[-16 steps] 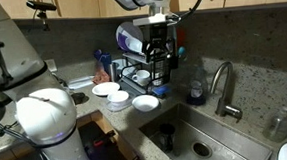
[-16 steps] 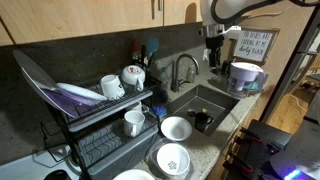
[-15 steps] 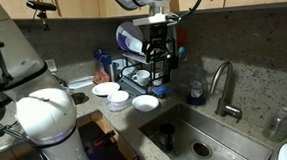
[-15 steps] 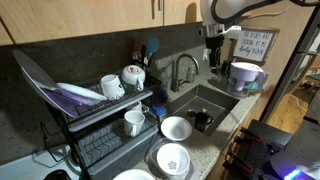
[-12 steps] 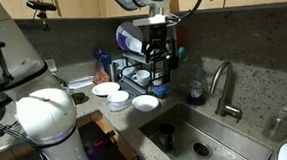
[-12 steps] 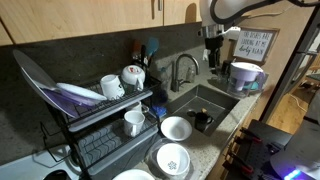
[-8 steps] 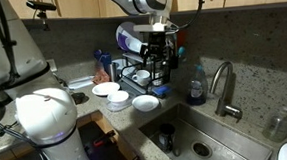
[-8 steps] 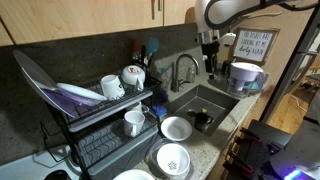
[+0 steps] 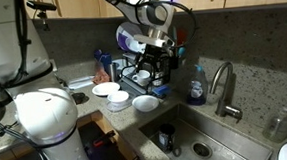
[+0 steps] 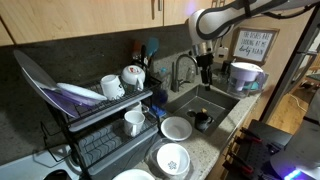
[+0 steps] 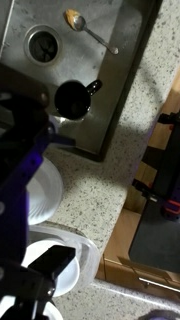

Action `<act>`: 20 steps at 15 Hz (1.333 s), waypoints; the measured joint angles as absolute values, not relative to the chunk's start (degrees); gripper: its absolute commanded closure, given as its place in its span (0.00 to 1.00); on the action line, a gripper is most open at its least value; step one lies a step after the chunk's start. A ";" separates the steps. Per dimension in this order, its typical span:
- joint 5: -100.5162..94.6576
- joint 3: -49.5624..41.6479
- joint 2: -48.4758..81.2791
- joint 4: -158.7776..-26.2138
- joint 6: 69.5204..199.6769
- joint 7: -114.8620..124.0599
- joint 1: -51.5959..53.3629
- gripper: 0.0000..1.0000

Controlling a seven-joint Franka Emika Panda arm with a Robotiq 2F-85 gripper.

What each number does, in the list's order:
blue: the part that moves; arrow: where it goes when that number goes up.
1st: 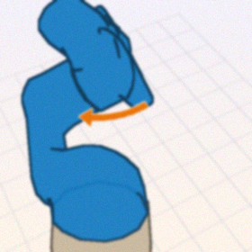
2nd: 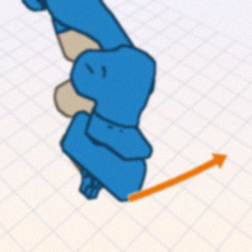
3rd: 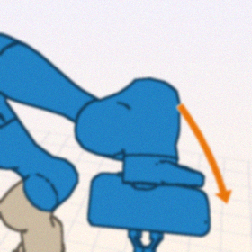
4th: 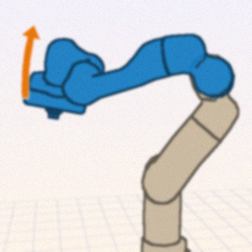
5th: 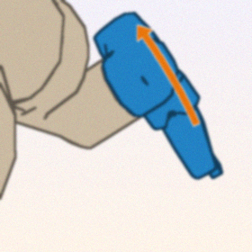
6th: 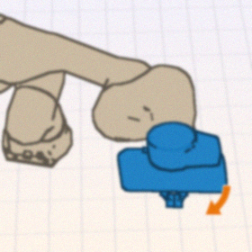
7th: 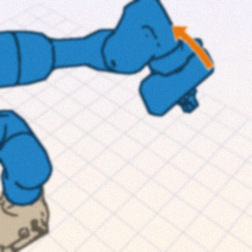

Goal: Remove the white bowl from the countertop and put it on the plate then remove the other white bowl from the transparent bowl and put it on top of the one on the plate

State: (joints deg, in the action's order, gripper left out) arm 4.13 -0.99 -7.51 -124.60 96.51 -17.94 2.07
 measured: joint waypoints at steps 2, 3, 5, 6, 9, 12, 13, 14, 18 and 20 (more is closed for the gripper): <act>5.79 -1.18 -7.06 -125.33 96.52 -19.74 2.01 0.00; 5.91 -1.26 -6.65 -125.37 96.60 -20.28 1.97 0.00; 5.21 -1.32 -6.29 -125.52 96.66 -21.05 1.80 0.00; 4.18 -1.33 -6.31 -125.64 96.98 -21.14 1.65 0.00; 2.45 -1.51 -8.18 -127.81 100.70 -20.98 0.97 0.00; 3.36 -2.46 -11.27 -133.58 104.53 -20.83 0.37 0.00; 3.10 -2.79 -11.93 -135.34 105.01 -20.83 0.28 0.00; 2.97 -2.96 -12.42 -136.61 105.29 -20.83 0.17 0.00; 2.95 -2.99 -13.11 -137.60 105.47 -20.83 0.04 0.00; 2.95 -2.99 -13.09 -137.60 105.48 -20.85 0.04 0.00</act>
State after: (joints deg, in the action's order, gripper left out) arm 2.95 -2.99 -13.09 -137.60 105.48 -20.85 0.04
